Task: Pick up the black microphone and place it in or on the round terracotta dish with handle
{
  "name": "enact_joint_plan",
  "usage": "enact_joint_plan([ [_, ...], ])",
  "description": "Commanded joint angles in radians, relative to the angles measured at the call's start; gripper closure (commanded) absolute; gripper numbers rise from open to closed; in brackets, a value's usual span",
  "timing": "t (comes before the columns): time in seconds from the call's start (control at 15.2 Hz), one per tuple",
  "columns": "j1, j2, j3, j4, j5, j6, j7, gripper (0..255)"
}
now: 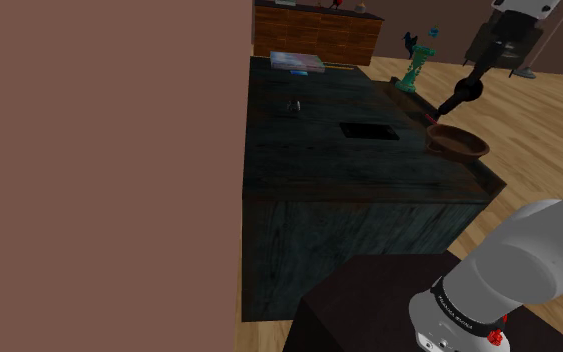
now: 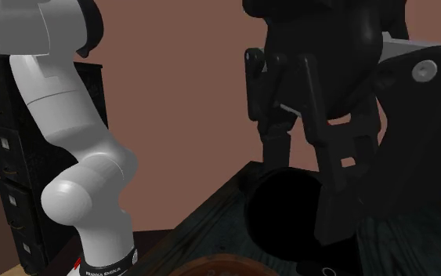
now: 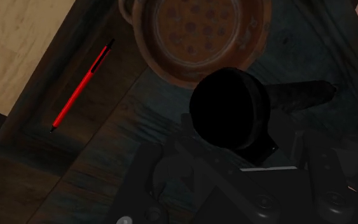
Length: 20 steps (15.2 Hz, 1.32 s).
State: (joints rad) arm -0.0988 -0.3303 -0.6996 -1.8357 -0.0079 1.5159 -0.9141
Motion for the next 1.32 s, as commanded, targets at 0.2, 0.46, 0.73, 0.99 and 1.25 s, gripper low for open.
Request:
enact_joint_plan([
  [0.2,-0.022,0.039,-0.092,0.12,-0.005,-0.095,-0.119,255],
  [0.46,-0.03,0.037,-0.111,0.097,-0.012,-0.075,-0.146,255],
  [0.73,-0.036,0.018,-0.107,0.028,-0.024,-0.02,-0.144,255],
  [0.99,-0.042,0.005,-0.106,-0.036,-0.034,0.033,-0.144,255],
  [1.25,-0.047,-0.004,-0.108,-0.096,-0.041,0.086,-0.147,255],
])
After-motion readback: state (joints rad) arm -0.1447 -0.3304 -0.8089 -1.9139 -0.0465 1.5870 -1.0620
